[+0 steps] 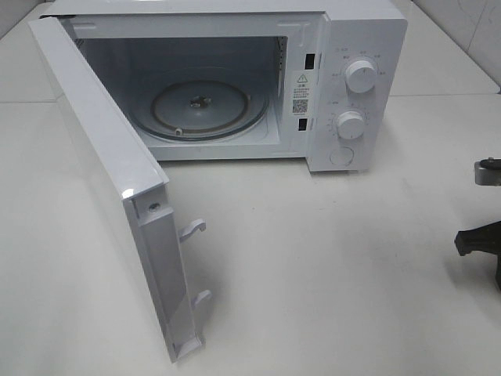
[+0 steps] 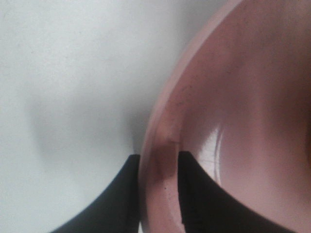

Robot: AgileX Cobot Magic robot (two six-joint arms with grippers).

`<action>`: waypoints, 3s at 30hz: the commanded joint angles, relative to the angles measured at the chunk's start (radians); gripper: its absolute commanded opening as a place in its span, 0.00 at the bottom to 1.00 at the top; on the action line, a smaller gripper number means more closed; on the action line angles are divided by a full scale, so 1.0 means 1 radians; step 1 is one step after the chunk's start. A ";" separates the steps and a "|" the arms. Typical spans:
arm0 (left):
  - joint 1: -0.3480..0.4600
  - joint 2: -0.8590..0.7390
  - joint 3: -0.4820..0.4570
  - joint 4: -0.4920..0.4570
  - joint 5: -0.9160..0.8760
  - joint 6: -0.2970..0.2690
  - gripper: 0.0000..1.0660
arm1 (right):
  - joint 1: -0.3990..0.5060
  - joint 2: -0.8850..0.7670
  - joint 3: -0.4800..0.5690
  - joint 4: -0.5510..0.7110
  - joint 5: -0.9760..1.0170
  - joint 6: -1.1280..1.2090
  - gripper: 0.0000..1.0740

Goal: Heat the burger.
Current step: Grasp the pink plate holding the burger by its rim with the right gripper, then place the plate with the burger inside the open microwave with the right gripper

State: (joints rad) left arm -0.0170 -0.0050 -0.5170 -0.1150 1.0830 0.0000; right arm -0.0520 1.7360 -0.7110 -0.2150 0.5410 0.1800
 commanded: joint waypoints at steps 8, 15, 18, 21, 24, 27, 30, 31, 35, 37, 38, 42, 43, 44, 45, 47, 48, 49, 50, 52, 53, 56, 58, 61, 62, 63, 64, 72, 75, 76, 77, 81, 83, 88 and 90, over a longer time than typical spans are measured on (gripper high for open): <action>-0.001 -0.018 0.002 -0.003 -0.015 0.000 0.92 | -0.006 0.002 0.005 0.002 0.013 0.003 0.00; -0.001 -0.018 0.002 -0.003 -0.015 0.000 0.92 | -0.002 0.002 0.005 0.002 0.012 0.001 0.00; -0.001 -0.018 0.002 -0.003 -0.015 0.000 0.92 | -0.002 0.002 0.005 0.000 0.015 0.001 0.00; -0.001 -0.018 0.002 -0.003 -0.015 0.000 0.92 | -0.002 -0.001 0.005 0.000 0.018 0.001 0.00; -0.001 -0.018 0.002 -0.003 -0.015 0.000 0.92 | -0.002 -0.013 0.005 -0.001 0.020 0.005 0.00; -0.001 -0.018 0.002 -0.003 -0.015 0.000 0.92 | 0.000 -0.034 0.005 -0.009 0.028 0.011 0.00; -0.001 -0.018 0.002 -0.003 -0.015 0.000 0.92 | 0.027 -0.048 0.005 -0.056 0.046 0.054 0.00; -0.001 -0.018 0.002 -0.003 -0.015 0.000 0.92 | 0.027 -0.048 0.005 -0.056 0.046 0.054 0.00; -0.001 -0.018 0.002 -0.003 -0.015 0.000 0.92 | 0.069 -0.051 0.005 -0.133 0.070 0.132 0.00; -0.001 -0.018 0.002 -0.003 -0.015 0.000 0.92 | 0.084 -0.051 0.005 -0.159 0.075 0.161 0.00; -0.001 -0.018 0.002 -0.003 -0.015 0.000 0.92 | 0.099 -0.051 0.005 -0.184 0.081 0.188 0.00; -0.001 -0.018 0.002 -0.003 -0.015 0.000 0.92 | 0.125 -0.051 0.005 -0.223 0.099 0.218 0.00; -0.001 -0.018 0.002 -0.003 -0.015 0.000 0.92 | 0.136 -0.051 0.005 -0.237 0.105 0.232 0.00; -0.001 -0.018 0.002 -0.003 -0.015 0.000 0.92 | 0.153 -0.051 0.005 -0.255 0.110 0.251 0.00; -0.001 -0.018 0.002 -0.003 -0.015 0.000 0.92 | 0.153 -0.051 0.005 -0.255 0.110 0.251 0.00; -0.001 -0.018 0.002 -0.003 -0.015 0.000 0.92 | 0.165 -0.051 0.005 -0.265 0.113 0.261 0.00; -0.001 -0.018 0.002 -0.003 -0.015 0.000 0.92 | 0.187 -0.051 0.005 -0.287 0.124 0.277 0.00; -0.001 -0.018 0.002 -0.003 -0.015 0.000 0.92 | 0.204 -0.051 0.005 -0.301 0.136 0.289 0.00; -0.001 -0.018 0.002 -0.003 -0.015 0.000 0.92 | 0.204 -0.051 0.005 -0.301 0.136 0.289 0.00; -0.001 -0.018 0.002 -0.003 -0.015 0.000 0.92 | 0.219 -0.051 0.005 -0.320 0.150 0.306 0.00; -0.001 -0.018 0.002 -0.003 -0.015 0.000 0.92 | 0.225 -0.051 0.005 -0.333 0.157 0.318 0.00; -0.001 -0.018 0.002 -0.003 -0.015 0.000 0.92 | 0.244 -0.051 0.005 -0.343 0.173 0.325 0.00; -0.001 -0.018 0.002 -0.003 -0.015 0.000 0.92 | 0.255 -0.051 0.005 -0.352 0.183 0.325 0.00; -0.001 -0.018 0.002 -0.003 -0.015 0.000 0.92 | 0.270 -0.052 0.005 -0.368 0.199 0.339 0.00; -0.001 -0.018 0.002 -0.003 -0.015 0.000 0.92 | 0.281 -0.052 0.005 -0.373 0.203 0.345 0.00; -0.001 -0.018 0.002 -0.003 -0.015 0.000 0.92 | 0.281 -0.052 0.005 -0.373 0.203 0.345 0.00; -0.001 -0.018 0.002 -0.003 -0.015 0.000 0.92 | 0.290 -0.060 0.005 -0.383 0.210 0.351 0.00; -0.001 -0.018 0.002 -0.003 -0.015 0.000 0.92 | 0.320 -0.138 0.005 -0.399 0.243 0.363 0.00; -0.001 -0.018 0.002 -0.003 -0.015 0.000 0.92 | 0.323 -0.168 0.005 -0.410 0.266 0.363 0.00; -0.001 -0.018 0.002 -0.003 -0.015 0.000 0.92 | 0.323 -0.168 0.005 -0.410 0.266 0.363 0.00; -0.001 -0.018 0.002 -0.003 -0.015 0.000 0.92 | 0.323 -0.183 0.005 -0.409 0.281 0.363 0.00; -0.001 -0.018 0.002 -0.003 -0.015 0.000 0.92 | 0.323 -0.205 0.005 -0.411 0.288 0.363 0.00; -0.001 -0.018 0.002 -0.003 -0.015 0.000 0.92 | 0.330 -0.221 0.005 -0.412 0.300 0.363 0.00; -0.001 -0.018 0.002 -0.003 -0.015 0.000 0.92 | 0.380 -0.228 0.005 -0.421 0.327 0.363 0.00; -0.001 -0.018 0.002 -0.003 -0.015 0.000 0.92 | 0.418 -0.233 0.005 -0.428 0.335 0.363 0.00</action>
State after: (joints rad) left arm -0.0170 -0.0050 -0.5170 -0.1150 1.0830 0.0000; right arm 0.3340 1.5160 -0.7090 -0.5820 0.8400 0.5460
